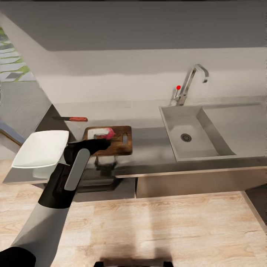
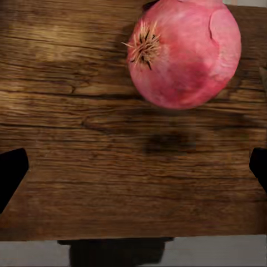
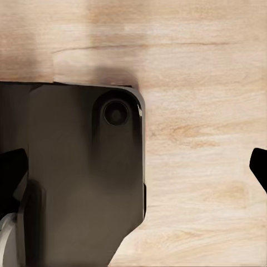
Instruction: In the kitchen, take the Vidalia onion out of the sink, dice it on the chopping board with the paring knife, put the diced onion into the bowl on the countertop, then place both the paring knife and the chopping board into the sink.
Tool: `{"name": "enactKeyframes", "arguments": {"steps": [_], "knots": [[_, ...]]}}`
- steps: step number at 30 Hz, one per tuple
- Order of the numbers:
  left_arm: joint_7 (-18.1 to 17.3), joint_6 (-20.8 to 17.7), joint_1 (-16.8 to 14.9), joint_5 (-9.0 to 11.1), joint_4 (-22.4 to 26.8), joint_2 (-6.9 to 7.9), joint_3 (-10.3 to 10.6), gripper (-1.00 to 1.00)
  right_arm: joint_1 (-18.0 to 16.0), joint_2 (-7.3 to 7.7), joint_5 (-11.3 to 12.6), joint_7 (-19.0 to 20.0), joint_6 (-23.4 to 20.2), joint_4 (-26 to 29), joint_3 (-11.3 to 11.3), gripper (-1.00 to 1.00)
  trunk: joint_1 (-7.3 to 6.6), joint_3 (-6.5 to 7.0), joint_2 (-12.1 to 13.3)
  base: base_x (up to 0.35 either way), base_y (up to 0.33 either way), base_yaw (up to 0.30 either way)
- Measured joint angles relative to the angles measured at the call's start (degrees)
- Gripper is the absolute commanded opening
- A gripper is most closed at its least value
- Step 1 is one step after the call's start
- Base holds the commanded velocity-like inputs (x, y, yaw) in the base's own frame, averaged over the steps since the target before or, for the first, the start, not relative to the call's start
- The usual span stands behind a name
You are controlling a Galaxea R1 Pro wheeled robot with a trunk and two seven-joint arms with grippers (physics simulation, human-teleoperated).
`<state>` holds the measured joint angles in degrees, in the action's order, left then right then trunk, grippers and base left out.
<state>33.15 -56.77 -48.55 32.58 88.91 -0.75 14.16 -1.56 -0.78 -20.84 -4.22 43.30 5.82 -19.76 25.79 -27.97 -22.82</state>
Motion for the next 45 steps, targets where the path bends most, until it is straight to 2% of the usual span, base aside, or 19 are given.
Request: {"name": "enactKeyframes", "arguments": {"steps": [3,7,30,33,36,37,39,40,42,43,44,45], "knots": [[0.0,0.0,0.0,0.0,0.0,0.09,-1.9,1.00,0.0,0.00,0.0,0.0,0.0,0.0,0.0,1.00,0.00,0.00,0.0,-0.342,0.000,0.000],[0.0,0.0,0.0,0.1,0.0,0.66,-2.3,1.00,0.0,0.00,0.0,0.0,0.0,0.0,0.0,1.00,0.00,0.00,0.0,-0.342,0.000,0.000],[0.0,0.0,0.1,0.1,-0.3,1.07,-2.0,1.00,0.0,0.00,0.0,0.0,0.0,0.0,0.0,1.00,0.00,0.00,0.0,-0.333,0.000,0.000],[-0.2,1.4,2.0,0.1,-4.8,1.26,-1.9,1.00,0.0,0.00,0.0,0.0,0.0,0.0,0.0,1.00,-0.03,0.00,0.0,-0.054,0.000,0.000],[-0.6,12.0,5.8,0.1,-12.7,1.43,-1.5,1.00,0.0,0.05,0.0,0.0,0.0,0.0,0.0,1.00,-0.03,-0.01,0.0,-0.014,0.000,0.000],[-0.6,13.8,6.4,0.1,-14.2,1.44,-1.3,1.00,0.0,0.06,0.0,0.0,0.0,0.0,0.0,1.00,-0.03,0.00,0.0,-0.006,0.000,0.000],[-0.7,20.5,7.9,0.1,-20.7,1.54,0.7,1.00,0.0,0.08,0.0,0.0,0.0,0.0,0.0,1.00,-0.03,-0.01,0.0,-0.004,0.000,0.000],[-0.7,22.4,8.3,0.1,-22.7,1.62,1.5,1.00,0.0,0.08,0.0,0.0,0.0,0.0,0.0,1.00,-0.03,0.00,0.0,-0.002,0.000,0.000],[-0.8,30.4,9.0,0.2,-30.6,2.14,5.4,1.00,0.0,0.09,0.0,0.0,0.0,0.0,0.0,1.00,-0.03,-0.01,0.0,-0.001,0.000,0.000],[-0.9,32.8,9.1,0.2,-32.9,2.25,6.7,1.00,0.0,0.09,0.0,0.0,0.0,0.0,0.0,1.00,-0.03,0.00,0.0,0.000,0.000,0.000],[-1.2,37.5,9.2,0.4,-37.4,2.39,9.5,1.00,0.0,0.09,0.0,0.0,0.0,0.0,0.0,1.00,-0.03,-0.01,0.0,0.000,0.000,0.000],[-2.1,44.9,9.4,0.5,-44.6,2.41,14.2,1.00,0.0,0.09,0.0,0.0,0.0,0.0,0.0,1.00,-0.04,-0.01,0.0,0.000,0.000,0.000]]}}
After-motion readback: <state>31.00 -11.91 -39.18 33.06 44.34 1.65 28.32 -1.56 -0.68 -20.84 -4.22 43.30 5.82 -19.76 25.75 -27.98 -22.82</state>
